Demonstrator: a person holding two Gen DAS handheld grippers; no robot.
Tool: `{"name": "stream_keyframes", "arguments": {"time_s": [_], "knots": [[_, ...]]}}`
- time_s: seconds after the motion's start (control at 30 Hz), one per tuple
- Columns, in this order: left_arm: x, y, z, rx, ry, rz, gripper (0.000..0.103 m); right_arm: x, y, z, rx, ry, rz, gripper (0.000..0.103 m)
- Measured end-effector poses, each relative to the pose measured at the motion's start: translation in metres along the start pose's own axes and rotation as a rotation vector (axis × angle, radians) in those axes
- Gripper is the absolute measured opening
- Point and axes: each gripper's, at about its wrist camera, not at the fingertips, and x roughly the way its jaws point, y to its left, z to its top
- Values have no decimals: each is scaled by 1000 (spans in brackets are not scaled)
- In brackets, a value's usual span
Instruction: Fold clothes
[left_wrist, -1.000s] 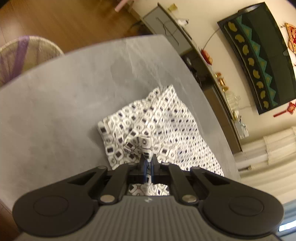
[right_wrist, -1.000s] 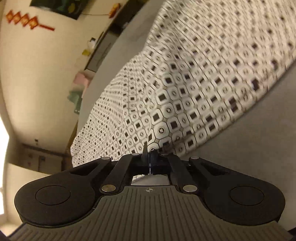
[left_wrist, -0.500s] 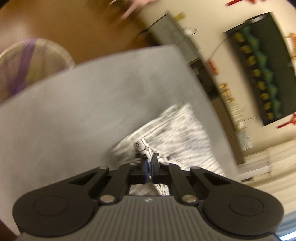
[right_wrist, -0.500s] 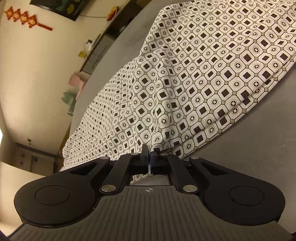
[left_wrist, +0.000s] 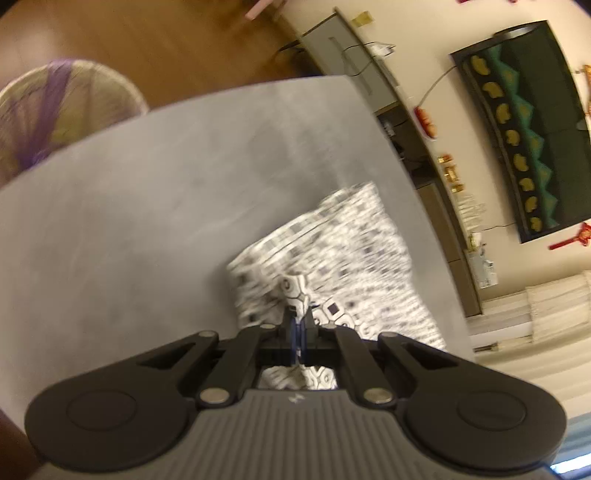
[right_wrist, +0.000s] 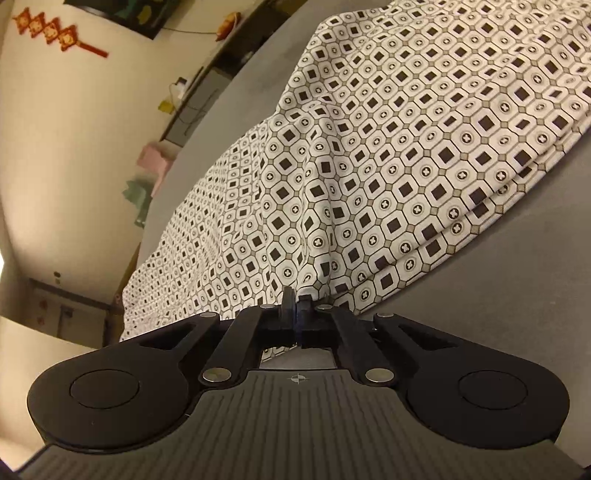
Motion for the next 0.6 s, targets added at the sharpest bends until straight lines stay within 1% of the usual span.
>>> {"name": "stream_keyframes", "arguments": {"time_s": [0.1,0.13,0.17,0.2,0.23,0.27,0.3,0.33,0.4,0.5,0.53,0.57,0.6], "knots": [[5,6,-2,2,3,11,4,-2,4,3,-22,39,-9,2],[5,3,1,14,1,21,4,-4,7,5,-30,53,-12,8],[5,1,4,27,0,31,5,-9,11,8,-60,54,-15,8],[7,-4,6,41,0,43,5,-19,18,12,-113,41,-16,10],[8,-6,6,44,-1,45,5,-29,25,19,-178,15,-28,14],[9,-8,6,47,-3,48,5,-41,32,28,-245,-26,-61,18],[8,-8,5,48,-7,53,5,-49,36,39,-303,-67,-109,25],[9,-10,6,44,-14,58,5,-52,34,55,-352,-89,-172,28],[8,-10,4,41,-34,72,5,-55,29,85,-445,-124,-309,28],[1,-9,1,41,-84,119,5,-36,-3,128,-557,-86,-606,28],[-1,-12,-1,48,-101,143,5,-33,-16,137,-581,-58,-662,27],[-5,-14,-3,58,-121,172,5,-35,-26,141,-596,-39,-690,27],[-8,-16,-5,65,-136,200,5,-38,-36,143,-610,-20,-711,24]]}}
